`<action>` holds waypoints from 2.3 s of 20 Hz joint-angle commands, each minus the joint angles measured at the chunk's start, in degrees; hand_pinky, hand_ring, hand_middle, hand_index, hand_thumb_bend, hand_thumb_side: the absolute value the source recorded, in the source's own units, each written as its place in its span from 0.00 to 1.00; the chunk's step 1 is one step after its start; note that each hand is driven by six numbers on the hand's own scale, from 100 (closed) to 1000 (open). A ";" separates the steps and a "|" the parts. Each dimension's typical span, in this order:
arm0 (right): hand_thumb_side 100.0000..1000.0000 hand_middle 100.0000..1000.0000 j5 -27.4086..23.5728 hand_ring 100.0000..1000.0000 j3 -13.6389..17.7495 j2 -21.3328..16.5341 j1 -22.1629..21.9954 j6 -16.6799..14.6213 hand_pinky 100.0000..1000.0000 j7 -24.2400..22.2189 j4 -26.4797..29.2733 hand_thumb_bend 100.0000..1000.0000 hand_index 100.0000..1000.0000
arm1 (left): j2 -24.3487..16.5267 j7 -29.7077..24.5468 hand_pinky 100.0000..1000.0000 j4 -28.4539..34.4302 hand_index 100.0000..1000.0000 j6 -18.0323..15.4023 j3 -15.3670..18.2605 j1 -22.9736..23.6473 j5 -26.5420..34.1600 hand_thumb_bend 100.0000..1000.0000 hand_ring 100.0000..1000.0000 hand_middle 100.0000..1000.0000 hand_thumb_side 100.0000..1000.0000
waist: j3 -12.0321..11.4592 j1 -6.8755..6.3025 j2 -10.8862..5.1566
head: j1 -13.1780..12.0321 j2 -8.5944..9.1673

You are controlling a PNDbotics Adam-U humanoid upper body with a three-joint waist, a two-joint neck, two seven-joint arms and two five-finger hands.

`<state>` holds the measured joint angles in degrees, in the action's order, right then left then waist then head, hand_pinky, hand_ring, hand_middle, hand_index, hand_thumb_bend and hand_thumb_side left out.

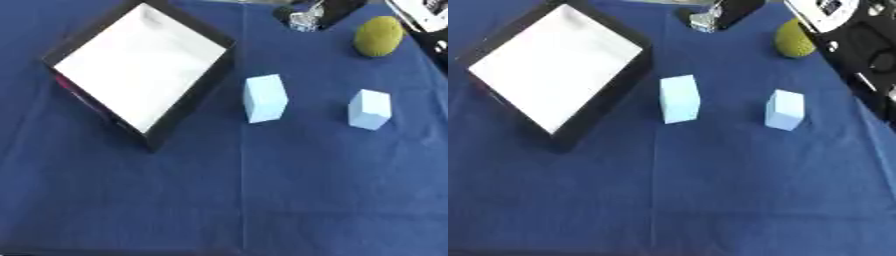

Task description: Pick up objects on the table and place them in the box.

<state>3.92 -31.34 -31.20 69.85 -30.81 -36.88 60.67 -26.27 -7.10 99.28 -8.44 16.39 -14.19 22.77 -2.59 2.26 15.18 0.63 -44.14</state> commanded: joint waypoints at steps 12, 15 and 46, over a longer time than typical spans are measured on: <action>0.40 0.78 -3.93 0.88 -3.48 -3.34 -1.24 -9.46 1.00 -15.08 11.61 0.00 0.89 | -2.34 -1.05 0.52 0.22 0.75 0.14 -0.33 -0.01 0.04 0.00 0.74 0.75 0.59 | -0.09 0.04 -3.07 | -0.57 0.02; 0.44 0.78 -3.92 0.88 -4.53 -3.87 -1.79 -8.20 1.00 -15.08 13.74 0.08 0.90 | -2.45 -1.23 0.52 0.09 0.74 0.21 -0.41 0.13 0.04 0.00 0.74 0.75 0.60 | -0.06 0.20 -3.38 | -0.60 0.02; 0.68 0.79 6.67 0.92 2.24 -1.55 -10.71 -8.35 1.00 -12.96 6.03 0.39 0.93 | -2.00 -2.92 0.51 -0.48 0.72 2.16 -1.40 1.82 -0.95 0.00 0.73 0.72 0.60 | 1.56 1.16 -5.67 | -0.84 0.02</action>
<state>10.11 -30.23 -32.07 57.94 -27.51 -40.18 66.96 -26.76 -9.81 98.23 -6.41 14.97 -12.07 21.92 -1.09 3.01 11.59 -0.34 -44.19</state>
